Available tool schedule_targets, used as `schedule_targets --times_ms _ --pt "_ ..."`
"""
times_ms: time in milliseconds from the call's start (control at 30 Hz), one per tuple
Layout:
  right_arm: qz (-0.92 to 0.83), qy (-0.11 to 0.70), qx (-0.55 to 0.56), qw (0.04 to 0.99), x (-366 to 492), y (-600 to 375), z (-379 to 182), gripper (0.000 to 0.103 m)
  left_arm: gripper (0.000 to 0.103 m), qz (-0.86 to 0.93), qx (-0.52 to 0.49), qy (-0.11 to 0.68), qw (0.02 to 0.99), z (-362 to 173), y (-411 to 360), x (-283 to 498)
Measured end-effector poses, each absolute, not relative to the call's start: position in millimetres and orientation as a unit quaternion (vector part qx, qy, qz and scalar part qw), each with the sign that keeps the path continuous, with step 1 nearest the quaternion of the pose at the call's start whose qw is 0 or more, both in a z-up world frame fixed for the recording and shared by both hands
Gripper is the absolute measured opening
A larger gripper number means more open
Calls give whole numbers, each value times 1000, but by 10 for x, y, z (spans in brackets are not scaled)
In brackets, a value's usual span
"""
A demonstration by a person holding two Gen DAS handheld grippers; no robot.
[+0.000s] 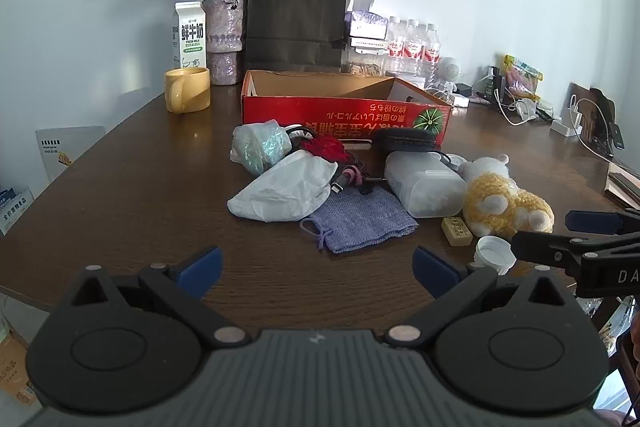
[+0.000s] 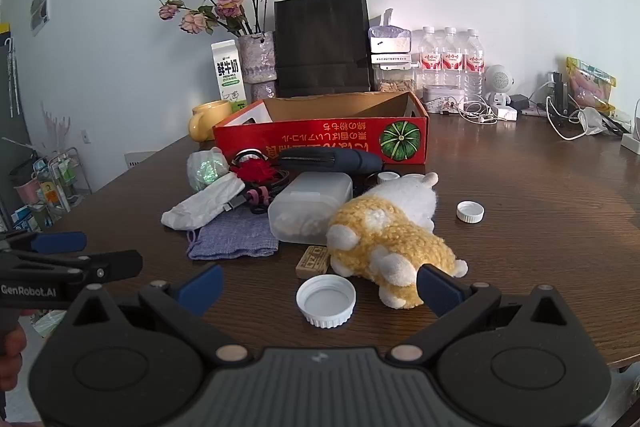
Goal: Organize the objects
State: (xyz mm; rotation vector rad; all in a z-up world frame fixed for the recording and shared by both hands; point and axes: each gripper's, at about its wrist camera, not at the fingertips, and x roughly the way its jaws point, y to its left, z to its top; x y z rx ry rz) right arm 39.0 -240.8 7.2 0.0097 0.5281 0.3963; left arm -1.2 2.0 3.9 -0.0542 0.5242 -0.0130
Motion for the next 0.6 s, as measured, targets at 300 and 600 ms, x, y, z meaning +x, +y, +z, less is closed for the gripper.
schedule_targets --times_ms 300,600 --pt "194 259 5 946 386 -2406 77 103 103 -6 -26 258 966 46 18 -17" --pt "195 259 5 946 380 -2401 79 103 103 -6 -27 257 966 37 22 -16"
